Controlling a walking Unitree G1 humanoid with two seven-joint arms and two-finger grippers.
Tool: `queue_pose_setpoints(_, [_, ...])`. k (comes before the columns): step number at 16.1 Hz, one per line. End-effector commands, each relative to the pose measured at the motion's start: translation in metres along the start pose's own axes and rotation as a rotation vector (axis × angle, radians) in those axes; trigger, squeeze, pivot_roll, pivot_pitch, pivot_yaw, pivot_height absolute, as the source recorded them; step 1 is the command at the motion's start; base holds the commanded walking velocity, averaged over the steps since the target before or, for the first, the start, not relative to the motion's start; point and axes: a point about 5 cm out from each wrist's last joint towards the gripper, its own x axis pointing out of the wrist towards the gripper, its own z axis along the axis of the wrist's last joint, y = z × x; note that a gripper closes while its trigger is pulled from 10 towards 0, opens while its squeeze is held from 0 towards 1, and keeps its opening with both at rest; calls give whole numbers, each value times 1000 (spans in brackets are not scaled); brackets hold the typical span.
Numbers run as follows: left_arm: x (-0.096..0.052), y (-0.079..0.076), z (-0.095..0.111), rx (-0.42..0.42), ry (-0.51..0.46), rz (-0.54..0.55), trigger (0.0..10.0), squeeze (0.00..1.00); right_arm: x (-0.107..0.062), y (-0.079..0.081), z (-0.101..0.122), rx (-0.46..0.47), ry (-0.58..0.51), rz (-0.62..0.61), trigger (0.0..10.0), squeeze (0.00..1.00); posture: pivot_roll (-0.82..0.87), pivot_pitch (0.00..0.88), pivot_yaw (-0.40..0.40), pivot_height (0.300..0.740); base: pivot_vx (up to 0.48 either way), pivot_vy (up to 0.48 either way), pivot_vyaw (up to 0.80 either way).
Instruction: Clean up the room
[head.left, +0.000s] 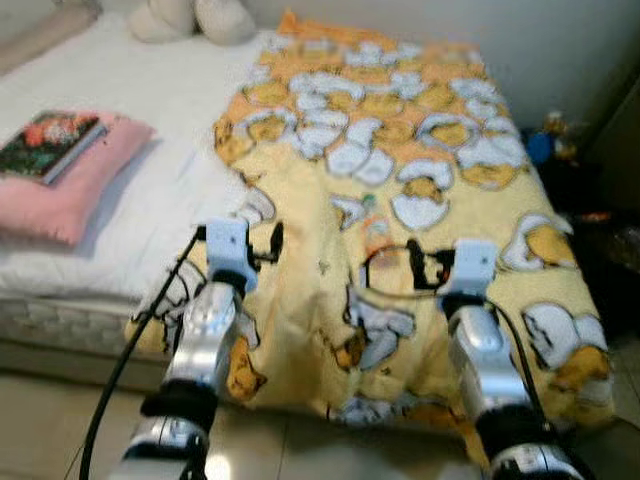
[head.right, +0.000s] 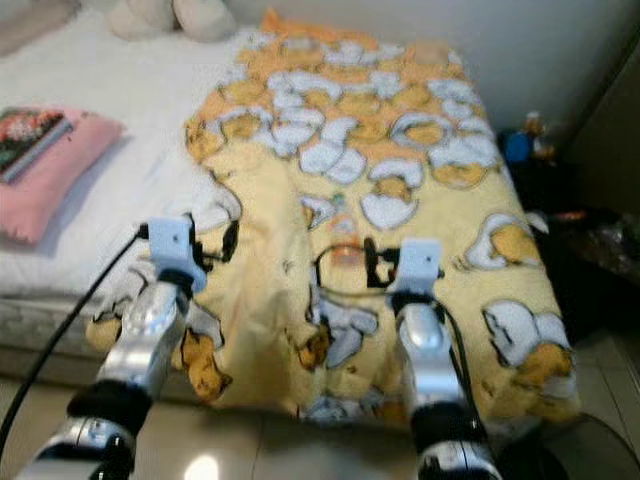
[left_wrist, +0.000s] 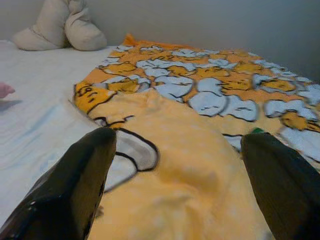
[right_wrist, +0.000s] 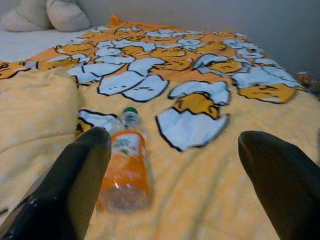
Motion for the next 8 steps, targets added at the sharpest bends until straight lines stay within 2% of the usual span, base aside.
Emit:
queue_pose_setpoints(1, [2, -1, 3, 3, -4, -4, 10000, 0, 2, 1, 1, 7, 8, 8, 10000, 0, -22, 0, -2, 740, 480, 0, 0])
queue_pose_setpoints(3, [3, 1, 3, -3, -9, 3, 10000, 0, 5, 2, 1, 36, 18, 9, 10000, 0, -18, 0, -2, 740, 476, 0, 0])
queue_pose_setpoints(5, [2, 1, 4, -2, -13, 8, 10000, 0, 8, 3, 3, 26, 16, 15, 10000, 0, -12, 0, -5, 740, 463, 0, 0])
queue_pose_setpoints(8, [1, 1, 9, 50, -51, -12, 10000, 0, 24, 2, 15, 29, 19, 10, 10000, 0, 4, 0, 0, 740, 0, 0, 0])
